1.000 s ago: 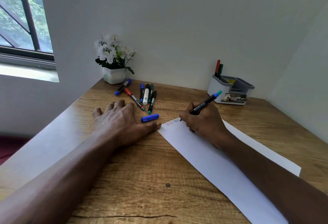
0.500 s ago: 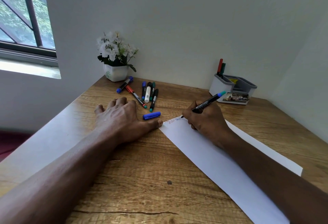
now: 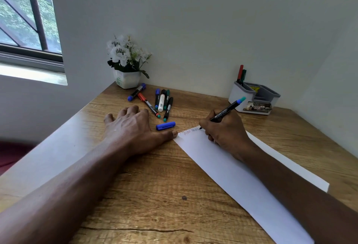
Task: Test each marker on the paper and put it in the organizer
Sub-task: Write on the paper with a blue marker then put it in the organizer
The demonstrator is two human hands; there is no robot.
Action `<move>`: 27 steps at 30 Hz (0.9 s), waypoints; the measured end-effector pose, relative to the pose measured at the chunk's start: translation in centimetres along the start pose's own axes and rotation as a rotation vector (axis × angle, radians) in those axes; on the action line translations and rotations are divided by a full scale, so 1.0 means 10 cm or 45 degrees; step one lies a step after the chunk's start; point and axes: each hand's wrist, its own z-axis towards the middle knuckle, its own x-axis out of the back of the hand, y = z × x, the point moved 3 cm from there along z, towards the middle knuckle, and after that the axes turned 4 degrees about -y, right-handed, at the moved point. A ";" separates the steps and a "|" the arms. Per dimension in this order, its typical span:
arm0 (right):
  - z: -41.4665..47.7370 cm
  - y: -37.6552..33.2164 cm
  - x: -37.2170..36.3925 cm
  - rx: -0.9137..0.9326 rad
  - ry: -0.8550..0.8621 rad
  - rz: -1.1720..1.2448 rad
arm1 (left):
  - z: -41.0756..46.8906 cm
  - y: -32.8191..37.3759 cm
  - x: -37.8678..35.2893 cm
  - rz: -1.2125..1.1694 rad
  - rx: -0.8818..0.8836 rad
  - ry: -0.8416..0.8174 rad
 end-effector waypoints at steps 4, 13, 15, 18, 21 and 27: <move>-0.02 0.01 0.00 -0.051 0.011 0.058 | 0.00 0.00 0.00 -0.011 -0.007 0.005; 0.00 0.05 0.09 -0.076 0.058 0.498 | -0.07 0.02 0.06 -0.215 -0.120 0.210; -0.01 0.02 0.09 -0.028 -0.001 0.491 | -0.07 0.05 0.08 -0.254 -0.206 0.317; -0.04 -0.04 0.09 0.038 -0.096 0.545 | -0.04 0.07 0.07 -0.229 -0.307 0.332; -0.06 -0.09 0.09 0.068 -0.175 0.586 | -0.01 0.07 0.04 -0.177 -0.335 0.245; -0.09 -0.13 0.09 0.158 -0.219 0.552 | -0.01 0.09 0.04 -0.196 -0.357 0.234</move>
